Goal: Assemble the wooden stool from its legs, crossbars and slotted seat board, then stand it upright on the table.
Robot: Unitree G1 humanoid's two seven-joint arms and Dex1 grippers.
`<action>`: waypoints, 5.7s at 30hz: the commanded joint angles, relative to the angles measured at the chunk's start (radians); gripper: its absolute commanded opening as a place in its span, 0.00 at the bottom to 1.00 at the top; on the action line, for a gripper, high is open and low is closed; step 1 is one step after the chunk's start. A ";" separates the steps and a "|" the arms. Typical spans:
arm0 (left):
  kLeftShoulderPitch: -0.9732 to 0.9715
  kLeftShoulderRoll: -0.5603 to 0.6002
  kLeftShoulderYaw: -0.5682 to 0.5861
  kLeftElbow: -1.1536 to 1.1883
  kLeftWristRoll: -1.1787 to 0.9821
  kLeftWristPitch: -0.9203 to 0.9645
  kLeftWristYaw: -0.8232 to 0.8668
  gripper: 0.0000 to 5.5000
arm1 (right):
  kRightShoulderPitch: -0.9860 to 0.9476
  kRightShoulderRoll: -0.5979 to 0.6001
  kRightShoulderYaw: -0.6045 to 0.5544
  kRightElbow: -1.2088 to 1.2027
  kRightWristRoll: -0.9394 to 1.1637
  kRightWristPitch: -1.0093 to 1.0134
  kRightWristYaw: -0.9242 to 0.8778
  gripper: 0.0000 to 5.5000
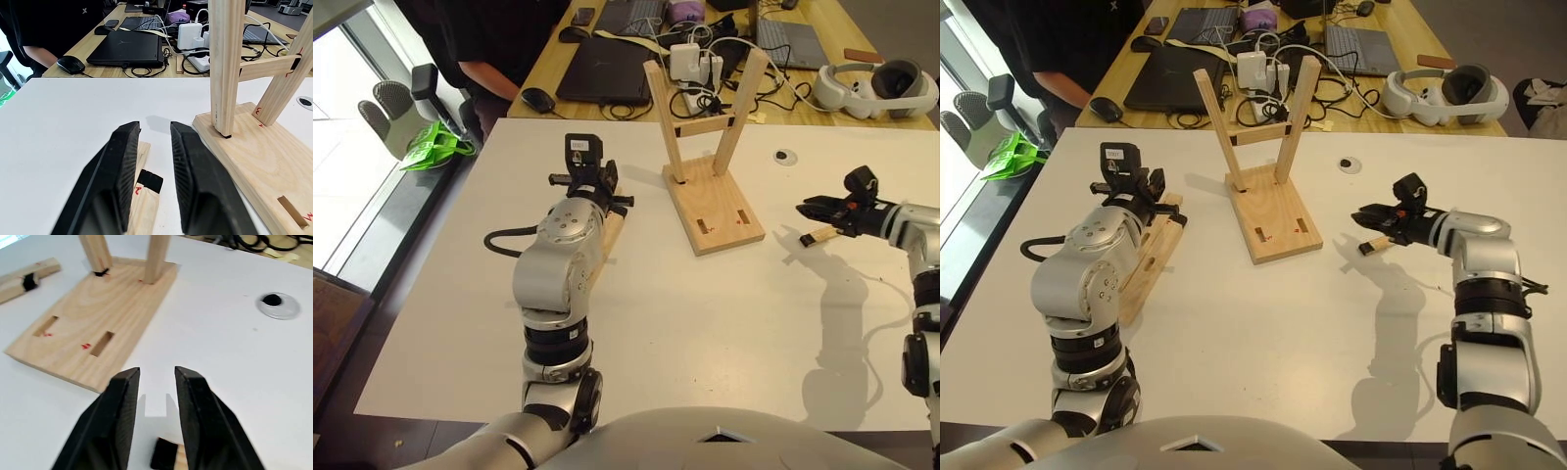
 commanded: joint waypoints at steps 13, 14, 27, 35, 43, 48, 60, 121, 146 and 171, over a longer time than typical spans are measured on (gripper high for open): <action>-0.028 0.012 -0.024 0.035 0.005 -0.017 -0.014 0.21 | -0.107 0.008 0.106 0.488 -0.229 -0.052 -0.404 0.30; -0.032 0.015 -0.027 0.039 0.004 -0.017 -0.018 0.21 | -0.123 0.025 0.096 0.499 -0.225 -0.057 -0.440 0.30; -0.022 0.023 -0.041 0.026 0.011 -0.007 -0.021 0.21 | -0.252 0.143 -0.019 0.473 -0.145 -0.229 -0.603 0.36; -0.005 0.015 -0.053 0.009 0.021 -0.015 0.003 0.21 | -0.081 0.131 -0.112 0.258 0.037 -0.142 -0.305 0.47; -0.020 -0.006 -0.083 0.015 0.035 -0.024 0.006 0.21 | 0.076 0.154 -0.124 0.163 0.071 -0.172 -0.245 0.47; -0.018 -0.011 -0.102 0.016 0.041 -0.027 0.005 0.21 | 0.160 0.184 -0.098 0.049 0.059 -0.195 -0.263 0.62; -0.023 -0.015 -0.115 0.026 0.051 -0.040 0.001 0.21 | 0.112 0.173 0.042 0.164 -0.056 -0.074 -0.279 0.64; 0.061 0.222 -0.050 -0.074 -1.457 -0.379 0.402 0.21 | 0.384 0.389 0.275 -1.266 0.188 -0.060 -0.497 0.23; 0.068 0.204 0.030 -0.065 -1.671 -0.487 0.368 0.09 | 0.433 0.352 0.221 -1.145 0.190 -0.124 -0.430 0.23; 0.100 0.435 0.080 0.035 -1.243 -0.494 0.355 0.07 | 0.448 0.023 0.177 -1.132 0.326 0.149 -0.122 0.42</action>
